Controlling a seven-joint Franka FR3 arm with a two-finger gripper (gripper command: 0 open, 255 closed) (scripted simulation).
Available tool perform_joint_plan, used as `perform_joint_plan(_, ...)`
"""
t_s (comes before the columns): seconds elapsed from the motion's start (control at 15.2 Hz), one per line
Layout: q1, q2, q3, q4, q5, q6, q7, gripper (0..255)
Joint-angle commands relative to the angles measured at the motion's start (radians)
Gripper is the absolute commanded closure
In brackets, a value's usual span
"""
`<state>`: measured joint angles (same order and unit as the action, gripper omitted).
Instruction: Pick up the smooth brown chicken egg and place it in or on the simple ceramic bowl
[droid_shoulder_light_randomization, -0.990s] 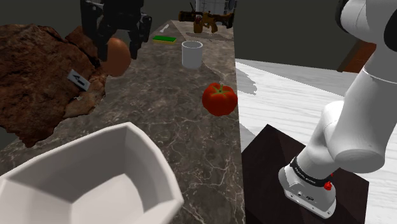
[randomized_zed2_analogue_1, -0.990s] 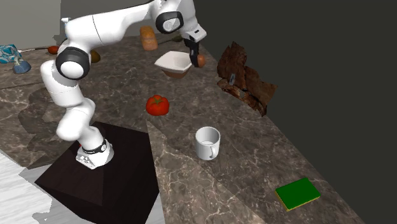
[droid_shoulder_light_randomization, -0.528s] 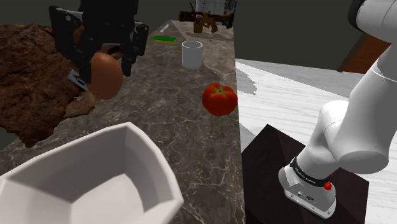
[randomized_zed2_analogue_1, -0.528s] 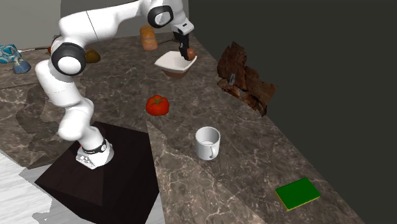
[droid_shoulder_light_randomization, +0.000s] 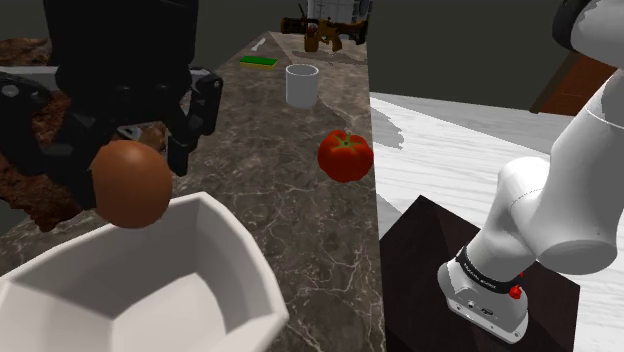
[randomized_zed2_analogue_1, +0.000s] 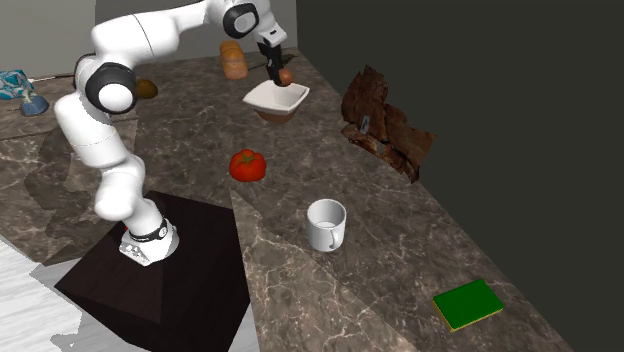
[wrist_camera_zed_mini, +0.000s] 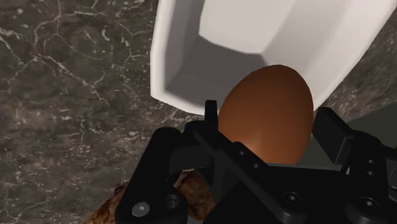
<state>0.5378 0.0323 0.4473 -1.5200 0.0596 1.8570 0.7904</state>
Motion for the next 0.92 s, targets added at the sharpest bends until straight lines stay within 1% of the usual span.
perform_joint_plan(0.0,0.028,0.017,0.024,0.030,-0.025,-0.012,0.056,255)
perform_joint_plan(0.26,0.081,0.048,0.064,0.063,-0.071,-0.015,0.151,255)
perform_joint_plan(0.86,0.071,0.012,0.059,-0.099,-0.049,0.117,0.136,255)
